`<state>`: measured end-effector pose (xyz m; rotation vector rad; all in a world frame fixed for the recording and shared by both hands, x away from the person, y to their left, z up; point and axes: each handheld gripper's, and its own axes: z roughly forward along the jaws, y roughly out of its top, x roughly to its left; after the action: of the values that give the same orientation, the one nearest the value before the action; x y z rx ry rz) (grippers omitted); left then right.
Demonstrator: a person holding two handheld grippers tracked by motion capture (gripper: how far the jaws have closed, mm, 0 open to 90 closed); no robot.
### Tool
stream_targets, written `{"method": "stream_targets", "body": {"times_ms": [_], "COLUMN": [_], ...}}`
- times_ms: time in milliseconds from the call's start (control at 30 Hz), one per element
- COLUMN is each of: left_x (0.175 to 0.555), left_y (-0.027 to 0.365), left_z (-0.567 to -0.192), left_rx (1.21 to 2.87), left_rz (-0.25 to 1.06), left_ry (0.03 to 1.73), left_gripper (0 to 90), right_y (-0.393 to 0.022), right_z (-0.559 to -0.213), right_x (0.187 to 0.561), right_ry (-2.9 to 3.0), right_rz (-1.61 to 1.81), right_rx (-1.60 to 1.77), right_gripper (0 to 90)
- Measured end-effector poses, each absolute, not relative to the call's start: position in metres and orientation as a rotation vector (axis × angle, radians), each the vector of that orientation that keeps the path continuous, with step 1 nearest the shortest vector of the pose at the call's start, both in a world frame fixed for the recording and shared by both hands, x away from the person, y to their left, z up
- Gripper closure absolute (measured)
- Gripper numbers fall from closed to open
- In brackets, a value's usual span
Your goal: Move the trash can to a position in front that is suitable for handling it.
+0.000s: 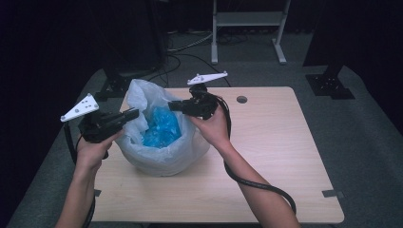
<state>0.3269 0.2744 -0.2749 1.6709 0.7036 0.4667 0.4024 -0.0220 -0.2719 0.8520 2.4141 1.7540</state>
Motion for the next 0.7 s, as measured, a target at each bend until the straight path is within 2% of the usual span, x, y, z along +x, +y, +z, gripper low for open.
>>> {"method": "stream_targets", "body": {"times_ms": [700], "left_x": [0.337], "left_y": [0.258], "left_z": [-0.286], "left_rx": [1.626], "left_rz": [0.294], "left_ry": [0.716], "left_gripper": [87.1], "right_y": [0.005], "right_z": [-0.289], "right_x": [0.375], "right_ry": [2.541], "right_rz": [1.772], "right_rx": [0.702], "right_gripper": [89.7]}}
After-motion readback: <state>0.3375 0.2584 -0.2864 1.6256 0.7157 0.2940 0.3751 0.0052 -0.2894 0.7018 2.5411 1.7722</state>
